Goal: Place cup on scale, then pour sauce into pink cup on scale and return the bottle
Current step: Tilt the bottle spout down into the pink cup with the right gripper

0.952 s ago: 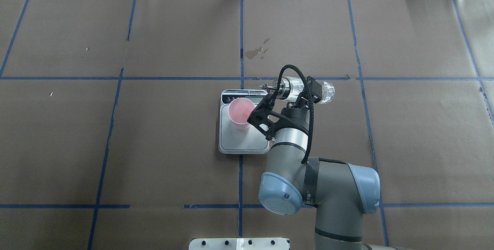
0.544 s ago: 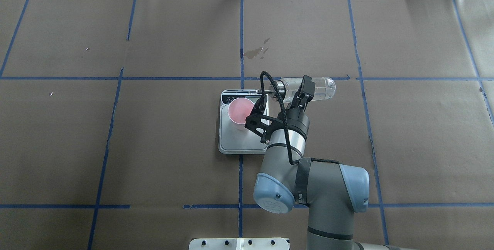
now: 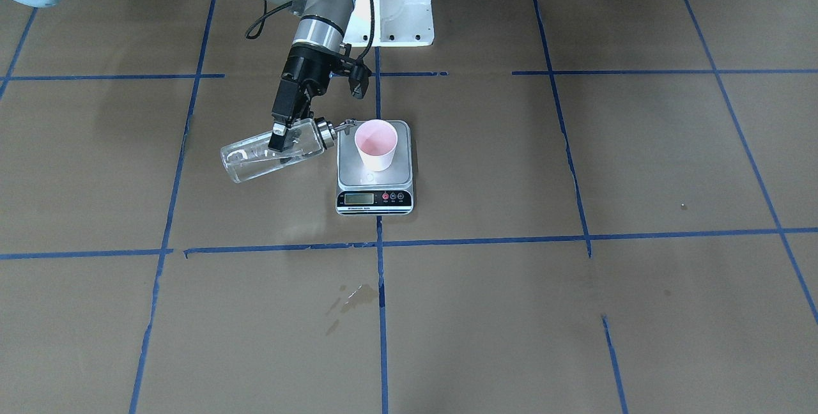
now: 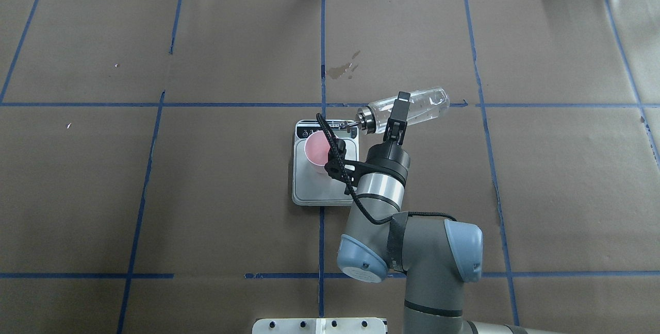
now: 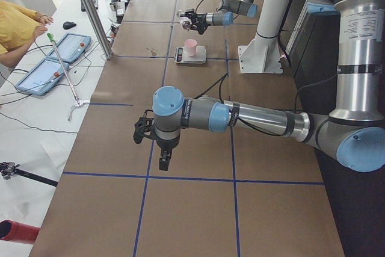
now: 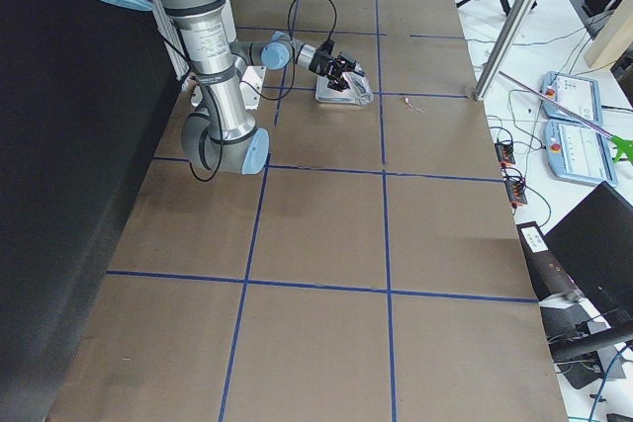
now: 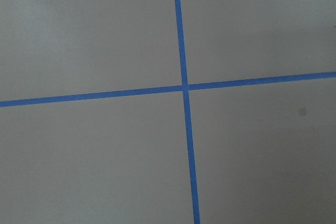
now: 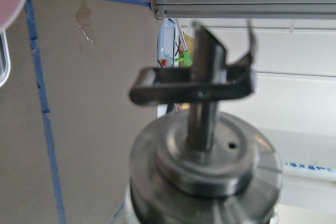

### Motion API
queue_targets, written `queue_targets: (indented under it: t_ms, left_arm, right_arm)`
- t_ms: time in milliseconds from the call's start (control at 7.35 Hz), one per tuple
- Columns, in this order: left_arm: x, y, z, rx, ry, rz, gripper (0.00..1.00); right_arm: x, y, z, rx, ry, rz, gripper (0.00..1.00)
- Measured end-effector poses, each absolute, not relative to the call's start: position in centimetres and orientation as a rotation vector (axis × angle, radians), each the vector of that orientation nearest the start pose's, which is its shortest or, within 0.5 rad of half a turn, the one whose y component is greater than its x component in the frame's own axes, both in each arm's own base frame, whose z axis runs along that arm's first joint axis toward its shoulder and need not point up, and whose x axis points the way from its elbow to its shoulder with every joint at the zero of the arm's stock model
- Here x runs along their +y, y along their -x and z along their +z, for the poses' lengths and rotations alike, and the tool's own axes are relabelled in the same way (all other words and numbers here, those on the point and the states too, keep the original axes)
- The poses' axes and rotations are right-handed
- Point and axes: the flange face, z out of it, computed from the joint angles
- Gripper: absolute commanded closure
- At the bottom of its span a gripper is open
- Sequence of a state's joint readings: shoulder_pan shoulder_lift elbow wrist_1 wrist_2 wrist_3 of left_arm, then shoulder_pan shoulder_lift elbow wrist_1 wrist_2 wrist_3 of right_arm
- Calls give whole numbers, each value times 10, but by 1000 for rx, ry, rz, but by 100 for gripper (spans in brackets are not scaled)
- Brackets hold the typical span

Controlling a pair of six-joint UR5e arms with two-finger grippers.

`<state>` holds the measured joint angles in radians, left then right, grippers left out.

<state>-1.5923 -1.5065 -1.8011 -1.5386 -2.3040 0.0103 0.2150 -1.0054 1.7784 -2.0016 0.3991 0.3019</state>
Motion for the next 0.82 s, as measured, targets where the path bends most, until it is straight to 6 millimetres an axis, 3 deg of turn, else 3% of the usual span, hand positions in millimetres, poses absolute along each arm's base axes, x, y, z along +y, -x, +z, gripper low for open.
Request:
queue_targets:
  t_ms: [816]
  left_arm:
    - [-466,77,583,730,-138,37,0]
  right_arm:
    - [-352,552,248,708,-1084,-825,100]
